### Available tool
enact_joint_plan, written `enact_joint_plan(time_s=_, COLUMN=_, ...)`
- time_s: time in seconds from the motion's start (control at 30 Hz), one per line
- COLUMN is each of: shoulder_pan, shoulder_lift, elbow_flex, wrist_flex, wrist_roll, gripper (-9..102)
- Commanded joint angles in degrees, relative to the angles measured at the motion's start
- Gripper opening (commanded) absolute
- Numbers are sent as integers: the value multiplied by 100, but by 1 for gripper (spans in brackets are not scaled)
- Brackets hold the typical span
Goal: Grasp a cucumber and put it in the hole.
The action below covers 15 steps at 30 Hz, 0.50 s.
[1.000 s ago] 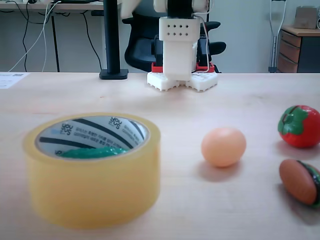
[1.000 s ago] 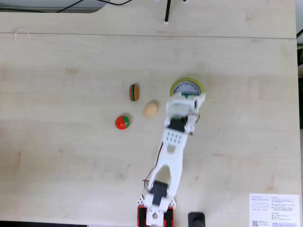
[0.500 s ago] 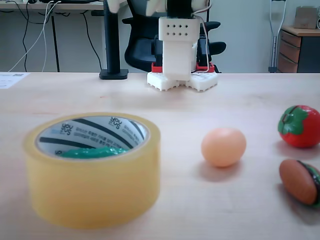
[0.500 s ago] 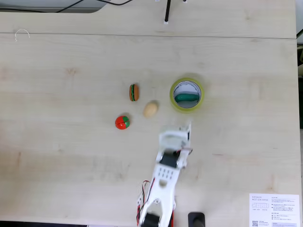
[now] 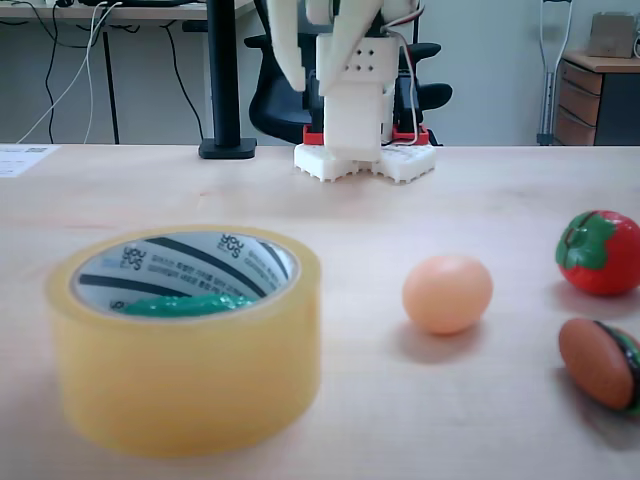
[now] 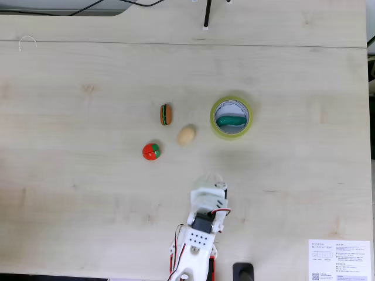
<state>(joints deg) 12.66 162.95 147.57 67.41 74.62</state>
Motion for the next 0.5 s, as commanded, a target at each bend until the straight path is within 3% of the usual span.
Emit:
enact_joint_plan(time_s=0.0, shoulder_pan=26, shoulder_lift=782, elbow_flex=439, wrist_flex=35, wrist_roll=-26, gripper=0)
enact_joint_plan(time_s=0.3, shoulder_pan=62, shoulder_lift=3015, elbow_flex=1705, wrist_flex=1072, wrist_roll=-26, gripper=0)
enact_joint_plan(time_s=0.47, shoulder_pan=88, shoulder_lift=3015, elbow_flex=1837, wrist_flex=1310, wrist_roll=-26, gripper=0)
